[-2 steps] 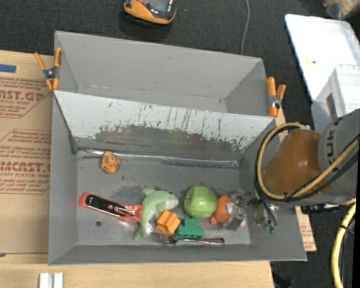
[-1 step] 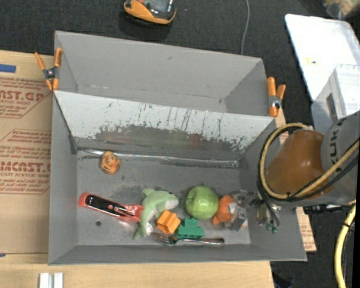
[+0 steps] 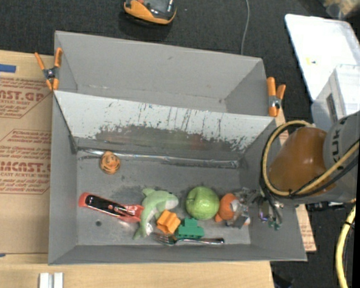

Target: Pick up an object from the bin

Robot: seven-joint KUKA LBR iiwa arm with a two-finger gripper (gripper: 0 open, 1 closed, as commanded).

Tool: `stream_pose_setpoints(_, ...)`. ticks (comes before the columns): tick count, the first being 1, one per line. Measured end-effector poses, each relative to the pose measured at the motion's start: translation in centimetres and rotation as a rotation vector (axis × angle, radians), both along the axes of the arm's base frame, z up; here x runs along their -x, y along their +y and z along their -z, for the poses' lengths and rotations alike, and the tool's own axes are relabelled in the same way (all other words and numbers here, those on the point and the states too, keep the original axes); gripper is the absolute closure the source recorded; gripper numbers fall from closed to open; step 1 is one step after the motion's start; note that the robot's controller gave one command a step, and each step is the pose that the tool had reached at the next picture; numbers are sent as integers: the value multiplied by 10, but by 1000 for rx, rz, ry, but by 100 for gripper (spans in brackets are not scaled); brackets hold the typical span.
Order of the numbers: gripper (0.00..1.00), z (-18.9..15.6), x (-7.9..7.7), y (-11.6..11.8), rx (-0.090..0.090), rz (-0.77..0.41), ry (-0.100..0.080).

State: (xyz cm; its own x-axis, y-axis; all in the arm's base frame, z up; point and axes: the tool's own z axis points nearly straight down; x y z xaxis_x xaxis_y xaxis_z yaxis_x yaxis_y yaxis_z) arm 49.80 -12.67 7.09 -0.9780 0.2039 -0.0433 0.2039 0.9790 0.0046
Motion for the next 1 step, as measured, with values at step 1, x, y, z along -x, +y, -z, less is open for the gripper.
stream_pose_setpoints(1,100,0,2,2,1,7,-5)
